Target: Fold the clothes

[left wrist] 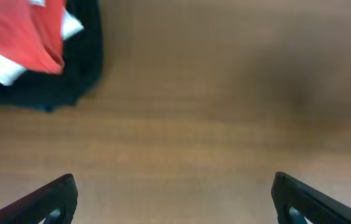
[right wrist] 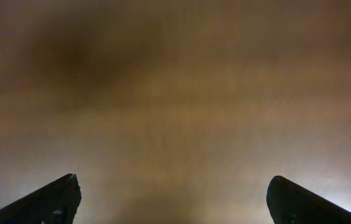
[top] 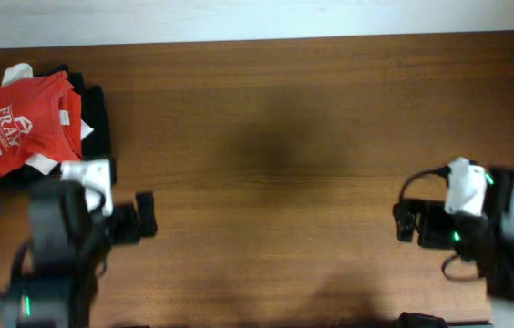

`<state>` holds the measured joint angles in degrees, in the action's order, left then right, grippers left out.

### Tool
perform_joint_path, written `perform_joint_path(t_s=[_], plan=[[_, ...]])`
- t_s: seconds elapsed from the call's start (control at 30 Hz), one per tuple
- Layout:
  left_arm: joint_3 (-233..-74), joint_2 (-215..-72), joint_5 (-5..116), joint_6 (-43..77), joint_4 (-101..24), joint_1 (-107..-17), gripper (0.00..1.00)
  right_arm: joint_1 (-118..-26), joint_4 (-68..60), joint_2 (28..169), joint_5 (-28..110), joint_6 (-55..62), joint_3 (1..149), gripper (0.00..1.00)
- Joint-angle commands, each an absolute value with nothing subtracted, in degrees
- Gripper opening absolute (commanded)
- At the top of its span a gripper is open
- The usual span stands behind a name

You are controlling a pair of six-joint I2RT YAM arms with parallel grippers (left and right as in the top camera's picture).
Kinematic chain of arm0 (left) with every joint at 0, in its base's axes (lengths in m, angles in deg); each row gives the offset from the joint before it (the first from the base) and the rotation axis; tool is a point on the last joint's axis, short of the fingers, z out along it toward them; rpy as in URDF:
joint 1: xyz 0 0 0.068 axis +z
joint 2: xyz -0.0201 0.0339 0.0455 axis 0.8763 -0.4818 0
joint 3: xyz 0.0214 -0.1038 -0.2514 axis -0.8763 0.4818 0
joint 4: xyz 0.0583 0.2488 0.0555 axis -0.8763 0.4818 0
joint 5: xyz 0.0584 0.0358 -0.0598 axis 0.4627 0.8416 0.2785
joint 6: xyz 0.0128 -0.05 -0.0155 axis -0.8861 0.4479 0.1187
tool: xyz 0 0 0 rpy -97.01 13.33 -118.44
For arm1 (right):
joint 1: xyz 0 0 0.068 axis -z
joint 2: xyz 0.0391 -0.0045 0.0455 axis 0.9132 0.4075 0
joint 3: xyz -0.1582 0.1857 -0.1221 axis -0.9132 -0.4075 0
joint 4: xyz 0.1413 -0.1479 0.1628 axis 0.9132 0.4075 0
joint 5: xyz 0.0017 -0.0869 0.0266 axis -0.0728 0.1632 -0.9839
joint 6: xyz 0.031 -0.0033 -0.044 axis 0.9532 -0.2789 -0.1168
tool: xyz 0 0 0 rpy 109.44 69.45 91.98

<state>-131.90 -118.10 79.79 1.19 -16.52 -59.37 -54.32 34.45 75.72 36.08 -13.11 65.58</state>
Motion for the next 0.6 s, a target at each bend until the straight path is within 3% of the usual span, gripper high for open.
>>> perform_joint_path(t_s=[0.0, 0.57], plan=[[-122.2, -107.57, 81.27, 2.04, -22.27, -59.39, 0.99, -54.29, 32.99, 67.39, 40.74, -12.72, 64.64, 0.99], [-115.14, -103.52, 81.42, 2.02, -24.93, -59.39, 0.99, -54.29, 33.08, 63.28, 43.45, -12.72, 64.64, 0.99]])
